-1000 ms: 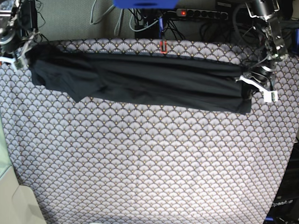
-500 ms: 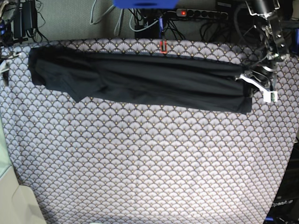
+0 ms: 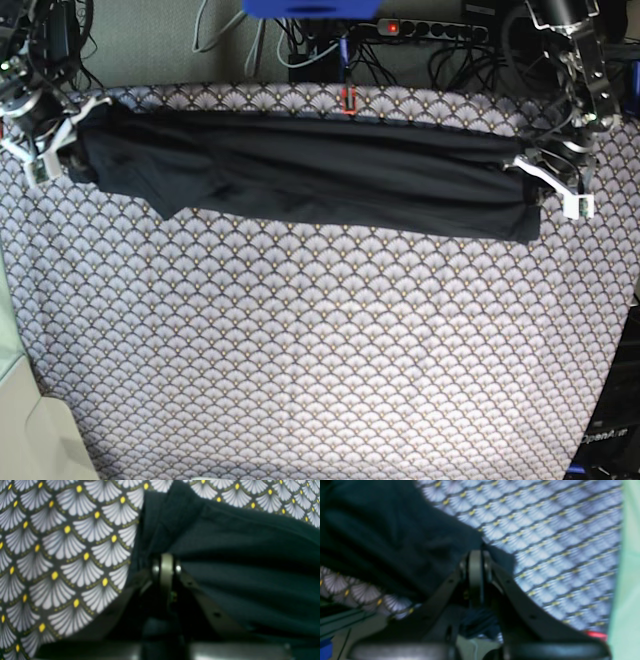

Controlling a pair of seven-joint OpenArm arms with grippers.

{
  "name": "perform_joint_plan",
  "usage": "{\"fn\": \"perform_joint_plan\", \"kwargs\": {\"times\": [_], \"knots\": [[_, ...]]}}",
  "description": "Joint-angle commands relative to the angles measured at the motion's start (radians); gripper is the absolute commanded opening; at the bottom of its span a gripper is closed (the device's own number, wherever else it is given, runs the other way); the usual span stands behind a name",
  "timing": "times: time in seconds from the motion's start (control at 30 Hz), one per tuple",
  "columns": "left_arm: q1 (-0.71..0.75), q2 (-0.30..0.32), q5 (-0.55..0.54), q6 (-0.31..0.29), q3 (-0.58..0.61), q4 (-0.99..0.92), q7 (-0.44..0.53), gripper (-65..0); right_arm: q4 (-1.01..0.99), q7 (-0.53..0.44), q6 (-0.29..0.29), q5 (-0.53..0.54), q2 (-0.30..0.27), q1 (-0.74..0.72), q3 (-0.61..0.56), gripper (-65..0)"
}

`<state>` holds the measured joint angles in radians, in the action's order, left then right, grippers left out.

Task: Fold the T-shirt properly
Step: 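Hold the folded strip with both grippers and straighten it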

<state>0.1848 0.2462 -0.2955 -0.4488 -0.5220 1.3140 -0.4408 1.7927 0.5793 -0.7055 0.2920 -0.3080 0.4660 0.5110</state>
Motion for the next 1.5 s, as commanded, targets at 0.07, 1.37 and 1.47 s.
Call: {"fn": "perform_joint_plan", "kwargs": {"times": [0.07,1.37,1.47], "knots": [[-0.003,0.015,0.019,0.023,-0.01,0.011,-0.006,-65.0,-0.029,-0.04,0.007,0.011,-0.015,-0.008,-0.024,-65.0],[-0.054,-0.115,0.028,-0.095,-0.203,0.143,-0.174,-29.1,-0.351,-0.21,0.007,0.005,-0.081,-0.077,-0.157,-65.0],[-0.058,-0.112,0.028,-0.095,-0.203,0.106,-0.174,-29.1,-0.351,-0.21,0.007,0.005,-0.087,-0.077,-0.157,-65.0]]}}
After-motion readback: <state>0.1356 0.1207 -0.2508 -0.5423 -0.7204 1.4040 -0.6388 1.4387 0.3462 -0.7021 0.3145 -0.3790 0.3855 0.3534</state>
